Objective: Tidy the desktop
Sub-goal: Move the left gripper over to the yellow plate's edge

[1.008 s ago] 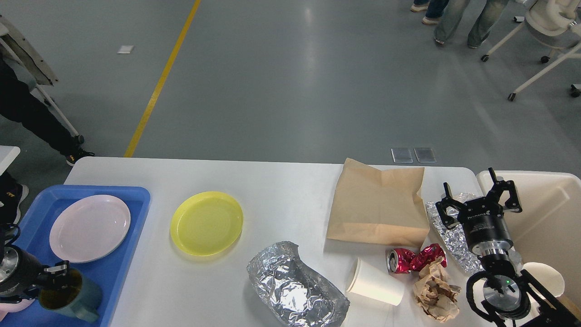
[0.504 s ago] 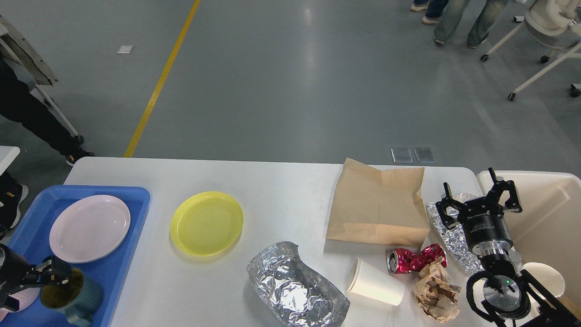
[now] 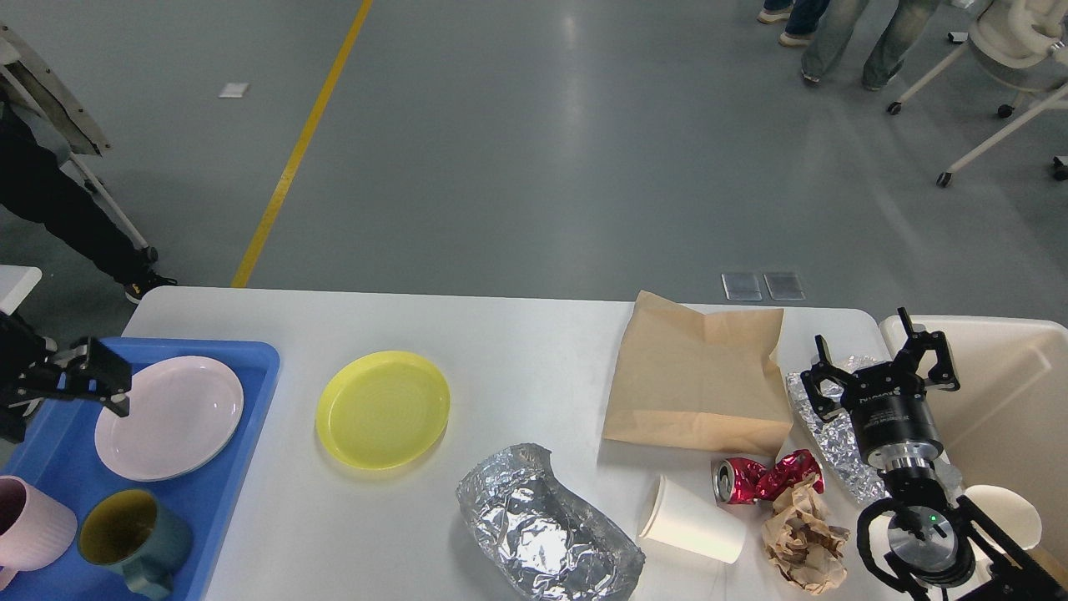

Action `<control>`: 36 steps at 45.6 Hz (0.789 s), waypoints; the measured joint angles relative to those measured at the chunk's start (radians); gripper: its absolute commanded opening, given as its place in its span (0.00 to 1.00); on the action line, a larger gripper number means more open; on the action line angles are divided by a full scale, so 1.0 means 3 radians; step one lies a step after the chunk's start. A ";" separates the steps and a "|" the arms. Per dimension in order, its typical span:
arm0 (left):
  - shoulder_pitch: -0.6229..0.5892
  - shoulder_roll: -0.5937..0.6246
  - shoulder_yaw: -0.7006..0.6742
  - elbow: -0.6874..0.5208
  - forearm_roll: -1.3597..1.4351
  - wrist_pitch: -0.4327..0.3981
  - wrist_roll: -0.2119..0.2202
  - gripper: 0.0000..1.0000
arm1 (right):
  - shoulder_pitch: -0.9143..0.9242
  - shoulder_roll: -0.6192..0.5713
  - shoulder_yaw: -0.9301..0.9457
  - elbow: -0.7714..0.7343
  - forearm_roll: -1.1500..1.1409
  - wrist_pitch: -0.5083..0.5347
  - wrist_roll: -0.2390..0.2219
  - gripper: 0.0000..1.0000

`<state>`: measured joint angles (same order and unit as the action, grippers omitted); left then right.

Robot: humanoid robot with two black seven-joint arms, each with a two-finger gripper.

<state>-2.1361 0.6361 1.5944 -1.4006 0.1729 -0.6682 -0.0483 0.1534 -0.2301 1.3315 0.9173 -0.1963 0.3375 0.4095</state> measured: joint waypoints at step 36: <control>-0.1862 -0.1853 0.0083 -0.1006 -0.1631 -0.0465 -0.0227 0.96 | 0.0000 0.0000 0.0000 0.0000 0.0000 0.0000 -0.0001 1.00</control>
<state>-2.6947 0.0801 1.6192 -1.7024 -0.3163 -0.8076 -0.1163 0.1534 -0.2301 1.3315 0.9173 -0.1963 0.3375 0.4091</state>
